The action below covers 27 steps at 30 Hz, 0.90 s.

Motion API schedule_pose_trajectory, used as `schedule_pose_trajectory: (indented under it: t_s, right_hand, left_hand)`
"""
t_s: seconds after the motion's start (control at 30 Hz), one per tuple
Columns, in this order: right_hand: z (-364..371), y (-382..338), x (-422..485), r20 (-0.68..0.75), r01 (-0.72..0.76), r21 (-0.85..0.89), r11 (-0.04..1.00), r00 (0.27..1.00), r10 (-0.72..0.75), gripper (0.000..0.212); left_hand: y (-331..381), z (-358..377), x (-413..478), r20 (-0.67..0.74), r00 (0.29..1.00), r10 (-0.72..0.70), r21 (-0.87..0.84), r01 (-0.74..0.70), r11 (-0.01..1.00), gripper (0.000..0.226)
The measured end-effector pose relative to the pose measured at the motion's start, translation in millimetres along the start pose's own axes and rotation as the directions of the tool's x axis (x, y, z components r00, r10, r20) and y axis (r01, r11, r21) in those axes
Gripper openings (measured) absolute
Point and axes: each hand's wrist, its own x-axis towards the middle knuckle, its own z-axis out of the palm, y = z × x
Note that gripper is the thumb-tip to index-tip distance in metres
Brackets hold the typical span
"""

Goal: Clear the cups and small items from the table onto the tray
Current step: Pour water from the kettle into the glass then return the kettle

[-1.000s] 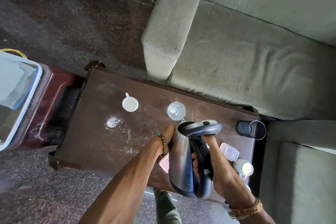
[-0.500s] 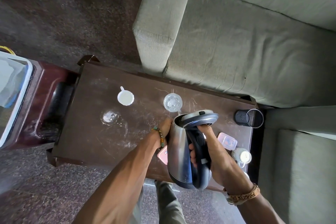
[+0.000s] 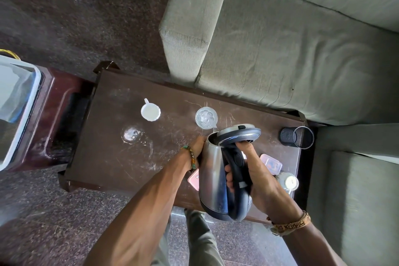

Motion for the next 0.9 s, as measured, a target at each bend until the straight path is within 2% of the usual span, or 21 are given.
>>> schedule_pose_trajectory:
  t_s: [0.13, 0.33, 0.57, 0.9]
  right_hand:
    - [0.5, -1.1, -0.2, 0.005, 0.003, 0.013, 1.0, 1.0, -0.003, 0.093]
    - [1.1, -0.6, 0.2, 0.003, -0.009, 0.022, 1.0, 1.0, 0.009, 0.089]
    - [1.0, -1.0, 2.9, 0.0, -0.04, 0.027, 0.999, 0.999, 0.04, 0.089]
    - [0.7, -3.4, 5.2, 0.005, -0.028, 0.044, 0.999, 1.0, 0.028, 0.084]
  left_hand:
    - [0.1, -0.4, 0.3, 0.013, 1.0, 0.012, -0.005, -0.012, 1.0, 0.046]
    - [-0.4, -1.8, 1.1, -0.017, 1.0, 0.015, 0.003, -0.015, 1.0, 0.046]
    - [-0.6, -5.0, 3.6, -0.063, 0.998, -0.009, 0.022, 0.01, 1.0, 0.026]
    - [-0.2, -7.7, 8.5, -0.073, 0.997, -0.027, 0.028, 0.029, 0.999, 0.027]
